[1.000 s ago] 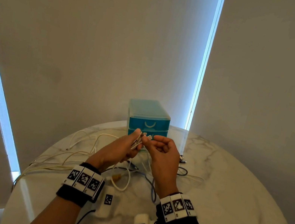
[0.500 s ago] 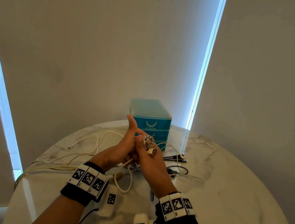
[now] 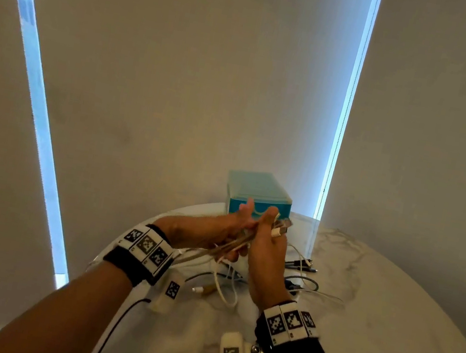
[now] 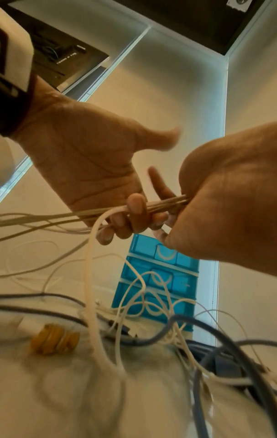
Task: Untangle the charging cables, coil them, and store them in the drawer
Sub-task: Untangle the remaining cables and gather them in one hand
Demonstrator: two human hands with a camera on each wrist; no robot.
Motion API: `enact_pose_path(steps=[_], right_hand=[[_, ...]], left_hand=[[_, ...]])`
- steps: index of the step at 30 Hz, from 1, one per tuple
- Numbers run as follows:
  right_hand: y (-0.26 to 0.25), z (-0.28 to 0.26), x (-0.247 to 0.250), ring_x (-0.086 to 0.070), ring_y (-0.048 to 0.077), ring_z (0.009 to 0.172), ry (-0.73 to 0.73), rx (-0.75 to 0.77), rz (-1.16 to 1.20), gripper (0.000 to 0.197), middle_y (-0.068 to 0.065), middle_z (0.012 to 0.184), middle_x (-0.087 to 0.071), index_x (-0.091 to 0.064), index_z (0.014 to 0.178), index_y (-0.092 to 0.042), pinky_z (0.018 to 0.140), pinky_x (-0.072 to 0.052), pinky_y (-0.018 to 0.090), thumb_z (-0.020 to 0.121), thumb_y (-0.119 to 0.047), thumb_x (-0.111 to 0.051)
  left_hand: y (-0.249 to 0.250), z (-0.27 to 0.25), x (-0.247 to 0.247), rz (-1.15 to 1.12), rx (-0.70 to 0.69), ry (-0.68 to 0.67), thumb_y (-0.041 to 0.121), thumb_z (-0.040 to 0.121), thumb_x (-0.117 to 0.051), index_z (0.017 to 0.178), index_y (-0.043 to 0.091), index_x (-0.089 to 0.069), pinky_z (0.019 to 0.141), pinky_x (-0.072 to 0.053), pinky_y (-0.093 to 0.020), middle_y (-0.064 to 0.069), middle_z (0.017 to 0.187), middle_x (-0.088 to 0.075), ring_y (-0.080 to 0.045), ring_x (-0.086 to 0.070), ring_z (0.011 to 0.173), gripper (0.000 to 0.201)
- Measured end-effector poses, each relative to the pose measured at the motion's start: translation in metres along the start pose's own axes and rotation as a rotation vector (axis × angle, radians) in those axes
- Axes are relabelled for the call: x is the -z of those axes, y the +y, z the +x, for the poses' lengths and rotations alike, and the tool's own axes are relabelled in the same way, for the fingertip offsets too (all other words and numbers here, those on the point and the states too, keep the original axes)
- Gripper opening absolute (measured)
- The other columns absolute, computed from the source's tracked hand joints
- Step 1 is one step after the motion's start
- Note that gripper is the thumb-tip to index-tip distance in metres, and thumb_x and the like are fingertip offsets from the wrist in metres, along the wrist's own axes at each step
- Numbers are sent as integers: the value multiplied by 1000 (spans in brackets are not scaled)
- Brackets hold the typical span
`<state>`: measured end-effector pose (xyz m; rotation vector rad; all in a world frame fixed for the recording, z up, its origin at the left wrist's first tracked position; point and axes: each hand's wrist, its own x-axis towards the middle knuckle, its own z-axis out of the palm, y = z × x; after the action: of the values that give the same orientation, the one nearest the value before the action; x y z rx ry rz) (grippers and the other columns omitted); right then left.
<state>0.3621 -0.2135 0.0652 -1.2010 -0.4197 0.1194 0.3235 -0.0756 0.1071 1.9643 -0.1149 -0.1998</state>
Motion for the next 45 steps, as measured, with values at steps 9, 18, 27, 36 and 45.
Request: enact_pose_path(steps=[9, 18, 27, 36, 45], right_hand=[[-61, 35, -20, -33, 7, 42, 6, -57, 404, 46, -5, 55, -39, -61, 80, -22, 41, -34, 23, 113, -51, -45], [-90, 42, -5, -29, 9, 42, 32, 93, 240, 42, -7, 54, -39, -49, 70, -26, 41, -28, 25, 104, -39, -70], [-105, 58, 23, -57, 18, 64, 359, 342, -8, 20, -8, 62, -62, -72, 71, -36, 74, -53, 48, 86, -39, -86], [-48, 45, -3, -55, 14, 62, -59, 177, -49, 44, -1, 63, -57, -57, 72, -21, 66, -46, 31, 96, -55, -72], [11, 31, -10, -45, 14, 61, -111, -71, 35, 54, -3, 64, -52, -66, 102, -15, 65, -42, 34, 79, -62, -80]], left_hand=[[-13, -25, 61, 713, 45, 9, 40, 90, -85, 86, 30, -69, 84, -50, -36, 10, 83, -68, -8, -59, 79, 19], [-45, -39, 111, 775, 3, 427, 39, 90, -84, 95, 30, -72, 73, -44, -28, 8, 92, -72, -8, -63, 85, 16], [-97, -79, 173, 1029, 249, 959, 51, 96, -69, 96, 35, -61, 95, -39, -44, 12, 97, -69, -21, -58, 103, 17], [-93, -95, 200, 842, 336, 1211, 16, 89, -86, 116, 12, -57, 78, -51, -46, -13, 107, -61, -38, -67, 95, 39], [-109, -82, 181, 861, 644, 679, 11, 99, -63, 149, 10, -54, 113, -44, -37, -17, 153, -52, -33, -53, 140, 51]])
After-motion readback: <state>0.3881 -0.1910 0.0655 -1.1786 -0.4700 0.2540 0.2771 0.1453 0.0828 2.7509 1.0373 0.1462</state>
